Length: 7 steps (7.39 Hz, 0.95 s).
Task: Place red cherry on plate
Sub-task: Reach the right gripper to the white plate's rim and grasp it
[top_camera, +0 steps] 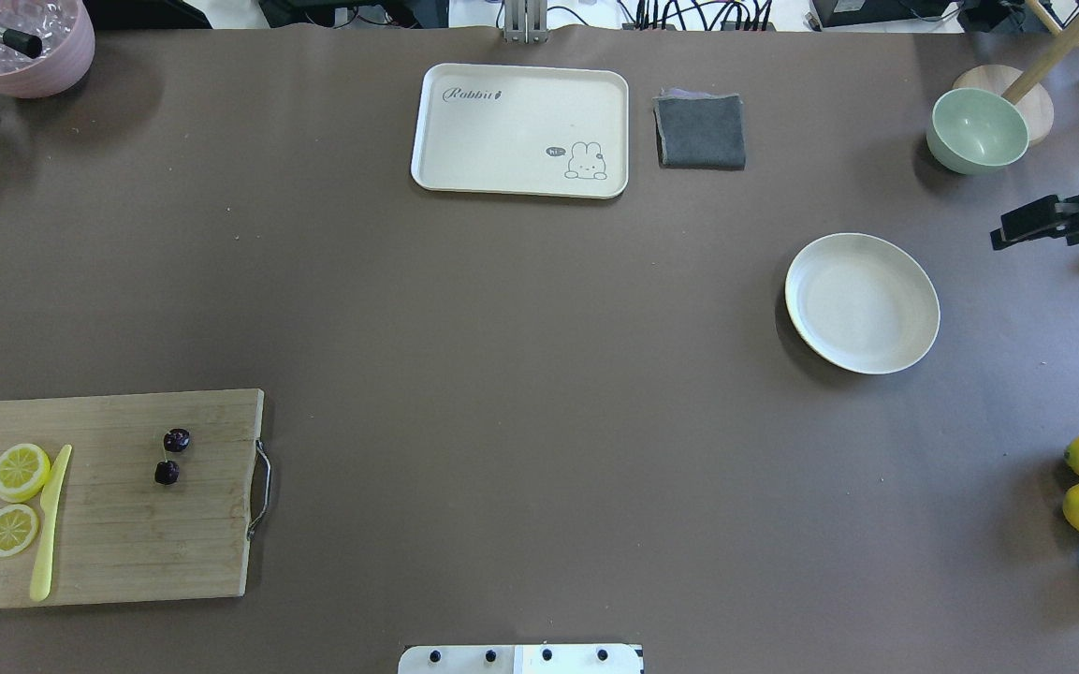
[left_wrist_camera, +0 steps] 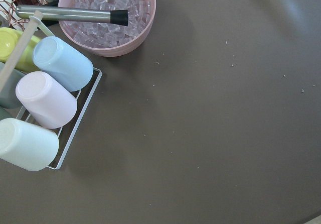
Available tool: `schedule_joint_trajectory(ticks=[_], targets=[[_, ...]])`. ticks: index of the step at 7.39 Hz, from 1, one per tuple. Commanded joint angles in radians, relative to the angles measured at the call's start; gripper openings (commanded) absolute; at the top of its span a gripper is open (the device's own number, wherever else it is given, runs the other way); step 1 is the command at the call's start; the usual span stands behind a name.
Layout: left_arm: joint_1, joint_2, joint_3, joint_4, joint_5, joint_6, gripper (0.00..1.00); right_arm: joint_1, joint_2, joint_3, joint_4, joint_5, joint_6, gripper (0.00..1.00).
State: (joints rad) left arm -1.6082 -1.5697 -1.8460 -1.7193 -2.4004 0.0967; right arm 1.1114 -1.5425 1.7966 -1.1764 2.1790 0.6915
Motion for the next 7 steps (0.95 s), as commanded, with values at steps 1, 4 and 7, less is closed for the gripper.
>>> schedule_joint_trajectory(ticks=[1,4,7], targets=[[-0.001,0.039,-0.002,-0.075,0.0,-0.005,0.98,-0.137,0.01,-0.136,0.248,-0.077,0.233,0.9],[-0.001,0.042,-0.002,-0.078,0.0,-0.003,0.98,-0.173,-0.004,-0.279,0.498,-0.11,0.357,0.52],[0.001,0.042,0.001,-0.078,0.001,-0.005,0.98,-0.177,-0.016,-0.281,0.501,-0.108,0.367,0.23]])
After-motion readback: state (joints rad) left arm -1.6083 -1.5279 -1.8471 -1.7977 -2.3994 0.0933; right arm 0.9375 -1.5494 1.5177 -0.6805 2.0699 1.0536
